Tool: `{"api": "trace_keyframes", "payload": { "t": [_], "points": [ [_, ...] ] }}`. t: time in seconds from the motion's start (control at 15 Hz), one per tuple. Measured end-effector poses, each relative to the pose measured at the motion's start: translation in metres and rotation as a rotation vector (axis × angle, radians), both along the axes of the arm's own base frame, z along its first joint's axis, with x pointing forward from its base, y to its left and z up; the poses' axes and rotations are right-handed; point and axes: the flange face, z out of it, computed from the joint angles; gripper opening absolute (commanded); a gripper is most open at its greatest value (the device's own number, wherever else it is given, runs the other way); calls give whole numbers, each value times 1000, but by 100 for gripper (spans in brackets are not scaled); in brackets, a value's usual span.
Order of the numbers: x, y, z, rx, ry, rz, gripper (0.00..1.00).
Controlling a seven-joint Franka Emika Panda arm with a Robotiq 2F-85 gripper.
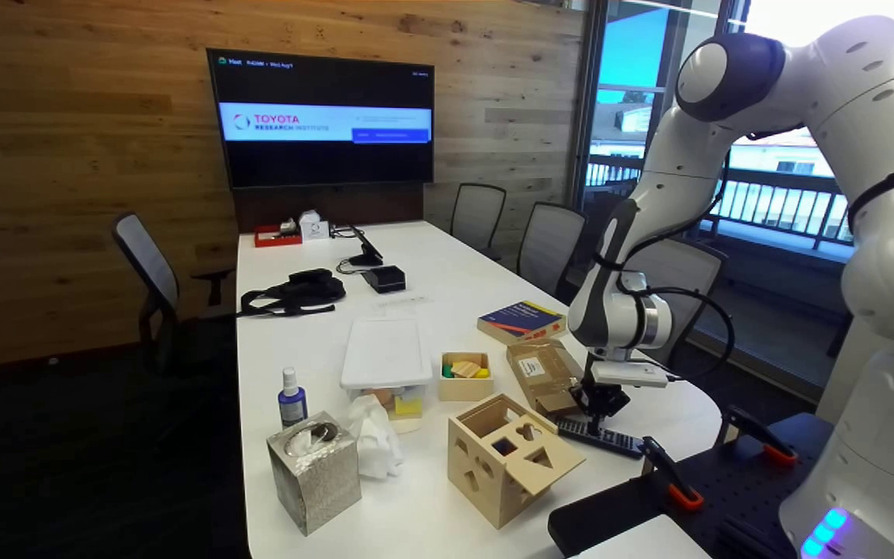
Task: Move the grey remote to the right
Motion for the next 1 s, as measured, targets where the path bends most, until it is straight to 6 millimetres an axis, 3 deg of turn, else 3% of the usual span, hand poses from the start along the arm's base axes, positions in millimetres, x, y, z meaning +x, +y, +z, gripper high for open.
{"api": "trace_keyframes", "payload": {
  "t": [0.6, 1.0],
  "points": [
    [4, -4, 0, -2, 10, 5, 0],
    [18, -29, 9, -34, 58, 66, 0]
  ]
}}
